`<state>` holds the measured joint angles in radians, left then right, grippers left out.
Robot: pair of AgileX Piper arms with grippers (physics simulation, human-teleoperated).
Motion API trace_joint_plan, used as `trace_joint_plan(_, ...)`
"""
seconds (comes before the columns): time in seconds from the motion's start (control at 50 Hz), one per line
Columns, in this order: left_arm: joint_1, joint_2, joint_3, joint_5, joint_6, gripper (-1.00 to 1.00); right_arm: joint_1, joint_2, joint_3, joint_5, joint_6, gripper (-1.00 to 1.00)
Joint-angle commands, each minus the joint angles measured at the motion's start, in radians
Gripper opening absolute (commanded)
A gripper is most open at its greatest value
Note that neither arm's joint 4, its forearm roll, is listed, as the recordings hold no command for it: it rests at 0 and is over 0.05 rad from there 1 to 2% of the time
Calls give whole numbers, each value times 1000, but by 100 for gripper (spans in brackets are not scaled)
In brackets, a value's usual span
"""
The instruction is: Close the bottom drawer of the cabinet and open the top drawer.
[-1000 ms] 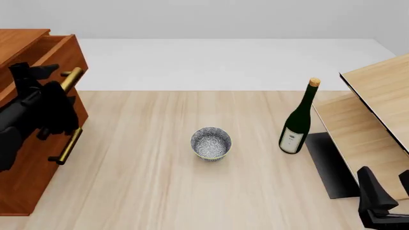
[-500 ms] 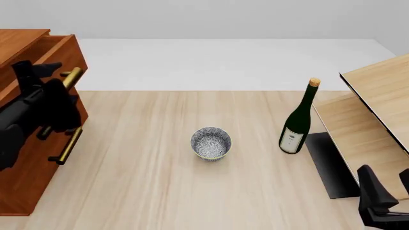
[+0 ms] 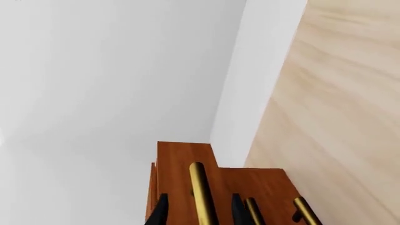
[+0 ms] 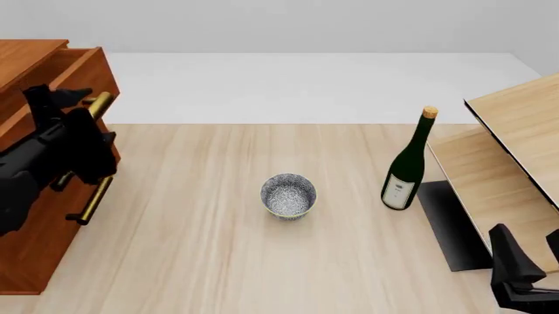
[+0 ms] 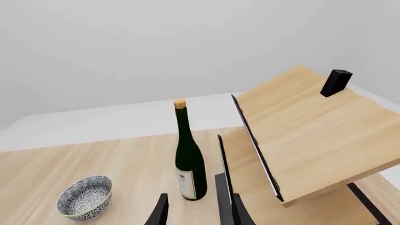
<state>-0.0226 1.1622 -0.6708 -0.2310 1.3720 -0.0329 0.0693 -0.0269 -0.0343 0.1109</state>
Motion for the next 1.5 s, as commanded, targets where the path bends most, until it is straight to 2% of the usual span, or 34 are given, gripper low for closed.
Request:
trace_joint_plan(0.02,-22,-18,18,10,-17,100,-1,-8,3,5,5,100)
trace_joint_plan(0.26,-36,-42,31,32,-51,100,0,-15,3,12,11,100)
trace_joint_plan(0.54,-29,-140,71,68,-24,100,-3,-25,8,18,28,100)
trace_joint_plan(0.66,-29,-197,89,98,-16,100,-20,15,13,-24,34,100)
trace_joint_plan(0.88,-20,-315,111,173,-10,100,-8,-2,11,-6,43,100)
trace_joint_plan(1.06,-8,-459,111,282,-7,100,6,-13,6,10,59,100)
trace_joint_plan(1.38,-25,-634,77,420,-16,100,-2,-8,-5,12,91,100)
trace_joint_plan(1.5,0,-694,40,479,-13,100,1,-10,-5,13,98,100)
